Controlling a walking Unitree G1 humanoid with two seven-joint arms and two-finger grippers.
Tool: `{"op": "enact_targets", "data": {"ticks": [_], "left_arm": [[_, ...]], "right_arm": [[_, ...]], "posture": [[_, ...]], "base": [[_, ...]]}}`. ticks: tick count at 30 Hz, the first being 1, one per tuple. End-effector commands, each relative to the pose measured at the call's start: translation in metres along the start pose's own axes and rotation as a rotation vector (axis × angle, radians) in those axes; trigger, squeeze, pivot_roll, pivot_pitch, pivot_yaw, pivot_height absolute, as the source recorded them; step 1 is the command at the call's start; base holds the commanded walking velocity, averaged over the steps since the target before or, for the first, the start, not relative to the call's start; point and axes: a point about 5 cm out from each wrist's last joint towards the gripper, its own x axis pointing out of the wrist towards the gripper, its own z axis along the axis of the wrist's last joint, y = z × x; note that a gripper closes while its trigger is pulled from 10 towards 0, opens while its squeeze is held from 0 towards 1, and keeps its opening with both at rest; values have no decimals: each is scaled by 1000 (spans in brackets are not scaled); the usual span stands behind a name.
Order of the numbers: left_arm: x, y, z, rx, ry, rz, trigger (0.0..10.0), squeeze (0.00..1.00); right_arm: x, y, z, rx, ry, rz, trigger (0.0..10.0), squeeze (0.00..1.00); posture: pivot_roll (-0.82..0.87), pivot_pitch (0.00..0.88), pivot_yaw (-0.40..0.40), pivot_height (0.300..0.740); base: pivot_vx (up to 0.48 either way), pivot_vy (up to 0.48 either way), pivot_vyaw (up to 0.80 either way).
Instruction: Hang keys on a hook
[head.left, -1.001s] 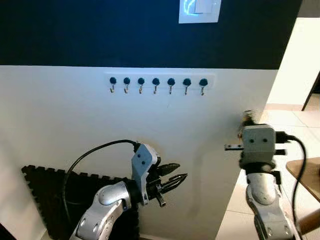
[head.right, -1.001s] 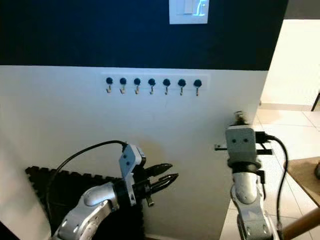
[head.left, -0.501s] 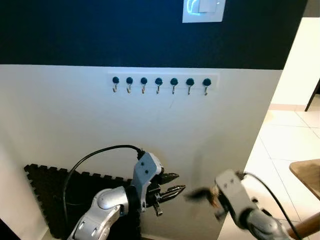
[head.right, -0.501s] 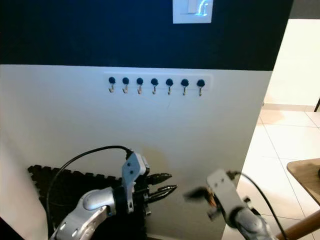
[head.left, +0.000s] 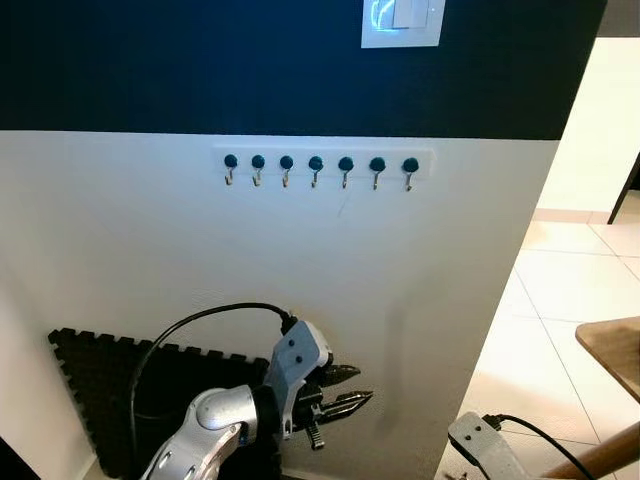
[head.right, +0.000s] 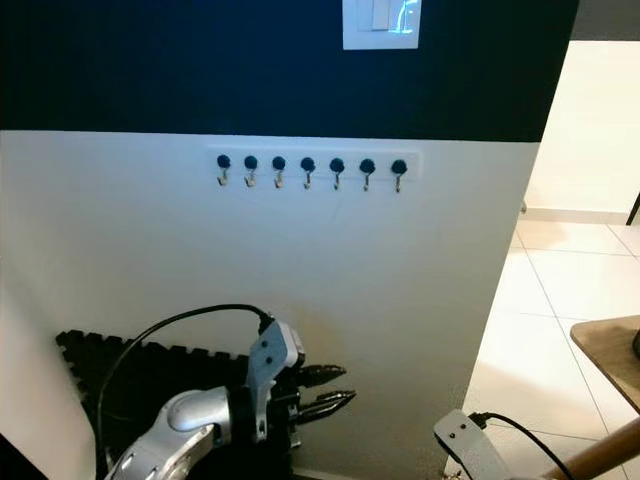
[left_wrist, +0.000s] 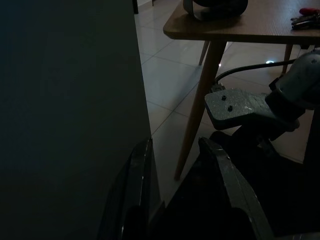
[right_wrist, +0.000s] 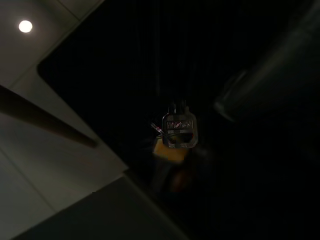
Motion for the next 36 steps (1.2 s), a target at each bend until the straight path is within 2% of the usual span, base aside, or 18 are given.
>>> {"op": "enact_targets", "data": {"ticks": [1,16,36], "left_arm": [[-4,-3,-4,14,38,-19,10000,0],[-1,-7,-7,4,47,-35,10000,0],[-2,-9,-8,12,64,-49,10000,0]], "right_arm": [[-2,5,3,-4,6,50,10000,0],[-7,0,9,26,13,117,10000,0],[-18,-13,3,-136,85,148,10000,0]], "posture": [[20,78,49,740],[16,79,45,740],[20,83,45,740]], "base": [[0,0,0],[0,0,0],[0,0,0]]}}
